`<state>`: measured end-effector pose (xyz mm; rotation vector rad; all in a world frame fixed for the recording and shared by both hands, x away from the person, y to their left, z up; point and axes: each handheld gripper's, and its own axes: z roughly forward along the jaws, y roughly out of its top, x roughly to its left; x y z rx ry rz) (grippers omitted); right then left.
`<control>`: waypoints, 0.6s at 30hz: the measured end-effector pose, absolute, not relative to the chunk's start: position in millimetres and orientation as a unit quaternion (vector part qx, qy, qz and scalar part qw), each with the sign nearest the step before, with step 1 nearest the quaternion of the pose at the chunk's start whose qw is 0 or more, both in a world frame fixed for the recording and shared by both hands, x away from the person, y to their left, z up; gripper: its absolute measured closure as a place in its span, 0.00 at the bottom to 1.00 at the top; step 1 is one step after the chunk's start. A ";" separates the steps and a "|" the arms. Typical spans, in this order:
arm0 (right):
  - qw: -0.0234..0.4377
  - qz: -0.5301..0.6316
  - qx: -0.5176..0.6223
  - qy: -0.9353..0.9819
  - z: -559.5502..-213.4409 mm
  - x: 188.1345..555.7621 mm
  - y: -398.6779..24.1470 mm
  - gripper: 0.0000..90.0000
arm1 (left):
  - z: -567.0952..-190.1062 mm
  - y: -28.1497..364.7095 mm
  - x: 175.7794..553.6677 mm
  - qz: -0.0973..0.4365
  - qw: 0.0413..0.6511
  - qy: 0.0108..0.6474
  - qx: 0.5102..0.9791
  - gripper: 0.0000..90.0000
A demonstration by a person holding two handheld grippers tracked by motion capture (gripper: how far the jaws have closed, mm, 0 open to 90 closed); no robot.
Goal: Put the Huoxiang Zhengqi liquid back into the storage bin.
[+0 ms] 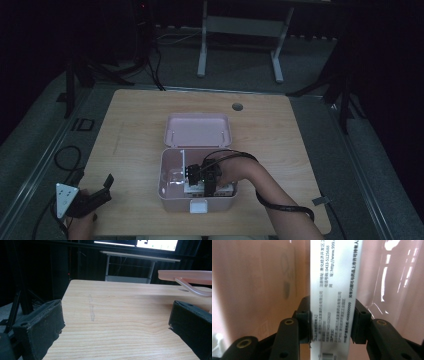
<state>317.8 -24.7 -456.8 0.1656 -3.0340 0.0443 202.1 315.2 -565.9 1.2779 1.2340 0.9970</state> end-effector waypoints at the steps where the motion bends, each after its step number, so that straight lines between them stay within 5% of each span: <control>1: 0.053 0.014 0.056 -0.997 -455.0 317.8 -25.5 0.63 | -565.9 315.3 202.0 0.417 0.525 0.516 0.534 0.00; 18: 0.022 -0.041 0.047 -0.998 -401.5 321.2 -50.7 0.55 | -565.8 315.1 202.1 0.417 0.524 0.515 0.534 0.00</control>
